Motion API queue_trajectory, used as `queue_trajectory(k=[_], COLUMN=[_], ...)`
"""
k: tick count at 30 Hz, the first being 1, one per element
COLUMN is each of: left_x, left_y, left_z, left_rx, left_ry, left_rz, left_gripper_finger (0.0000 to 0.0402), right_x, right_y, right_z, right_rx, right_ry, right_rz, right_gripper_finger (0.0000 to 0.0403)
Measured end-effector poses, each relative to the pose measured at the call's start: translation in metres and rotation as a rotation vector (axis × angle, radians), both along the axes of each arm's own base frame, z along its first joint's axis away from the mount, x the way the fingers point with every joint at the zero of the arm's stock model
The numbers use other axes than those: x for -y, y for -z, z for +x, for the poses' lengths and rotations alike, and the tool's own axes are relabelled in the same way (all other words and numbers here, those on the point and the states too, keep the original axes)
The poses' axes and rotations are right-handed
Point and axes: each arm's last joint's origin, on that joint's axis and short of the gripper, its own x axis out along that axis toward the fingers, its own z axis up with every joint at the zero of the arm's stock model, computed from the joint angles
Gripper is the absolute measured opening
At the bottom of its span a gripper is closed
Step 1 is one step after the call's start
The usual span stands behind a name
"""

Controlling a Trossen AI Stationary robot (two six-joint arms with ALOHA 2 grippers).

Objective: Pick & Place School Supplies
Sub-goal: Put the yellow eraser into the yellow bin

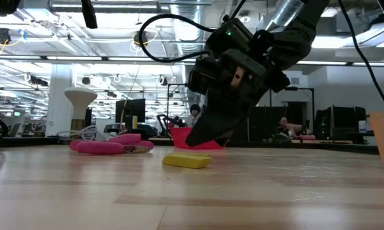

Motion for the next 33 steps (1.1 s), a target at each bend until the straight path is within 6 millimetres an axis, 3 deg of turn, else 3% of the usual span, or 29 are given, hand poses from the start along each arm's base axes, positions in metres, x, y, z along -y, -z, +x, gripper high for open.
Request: queue_trajectory(k=[25, 33], left_x=[0.000, 0.000], left_y=[0.000, 0.000], left_z=[0.000, 0.000], left_rx=[-0.004, -0.004], left_ry=[0.000, 0.001], left_rz=[0.001, 0.000], left_gripper_finger=[0.0001, 0.0001], right_x=[0.014, 0.023], right_y=[0.005, -0.009], right_z=[-0.003, 0.007], right_rx=[-0.041, 0.088], right_ry=[-0.009, 0.016], right_rz=[-0.043, 0.078], right_gripper_finger=[0.0000, 0.0000])
